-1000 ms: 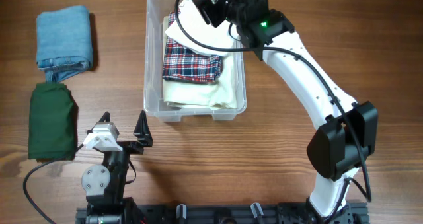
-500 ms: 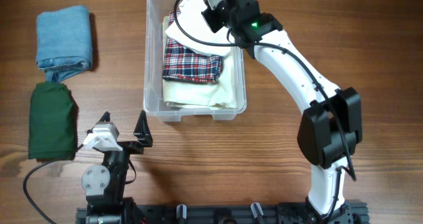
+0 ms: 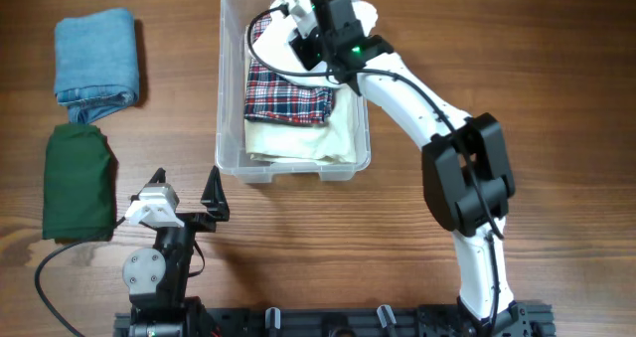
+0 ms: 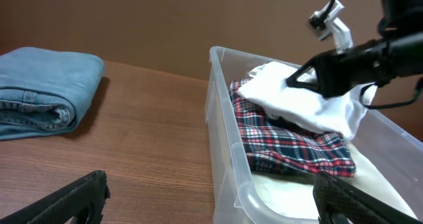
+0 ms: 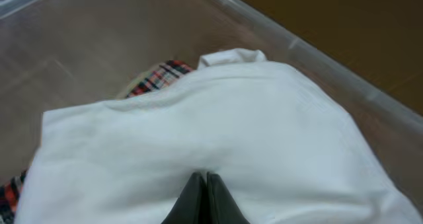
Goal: Pack container
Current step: 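Release the white cloth and press it down with the right gripper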
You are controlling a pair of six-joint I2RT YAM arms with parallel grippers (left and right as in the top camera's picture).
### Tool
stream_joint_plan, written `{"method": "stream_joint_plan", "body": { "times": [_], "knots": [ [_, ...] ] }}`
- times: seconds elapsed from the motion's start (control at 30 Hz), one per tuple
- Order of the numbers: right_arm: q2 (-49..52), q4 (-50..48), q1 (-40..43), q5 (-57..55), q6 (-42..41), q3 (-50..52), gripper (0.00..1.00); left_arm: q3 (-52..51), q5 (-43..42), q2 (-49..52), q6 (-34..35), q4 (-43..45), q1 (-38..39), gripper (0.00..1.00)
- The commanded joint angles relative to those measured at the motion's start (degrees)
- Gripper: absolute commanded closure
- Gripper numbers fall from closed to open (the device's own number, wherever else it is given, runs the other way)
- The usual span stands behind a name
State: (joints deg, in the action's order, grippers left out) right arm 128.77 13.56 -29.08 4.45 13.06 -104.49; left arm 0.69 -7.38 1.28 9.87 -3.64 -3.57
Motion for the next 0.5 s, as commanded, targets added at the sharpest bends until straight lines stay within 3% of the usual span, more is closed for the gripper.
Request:
{"method": "stream_joint_plan", "body": {
  "times": [0.0,0.47],
  "knots": [
    [2.08,-1.60,-0.76,0.74,-1.77,-0.79,0.96,-0.35,0.17,0.02,-0.48,-0.09,-0.42,0.00],
    [4.22,-5.42,-3.58,2.01,-2.67,-0.79,0.95,-0.35,0.17,0.02,-0.46,-0.09,-0.42,0.00]
  ]
}}
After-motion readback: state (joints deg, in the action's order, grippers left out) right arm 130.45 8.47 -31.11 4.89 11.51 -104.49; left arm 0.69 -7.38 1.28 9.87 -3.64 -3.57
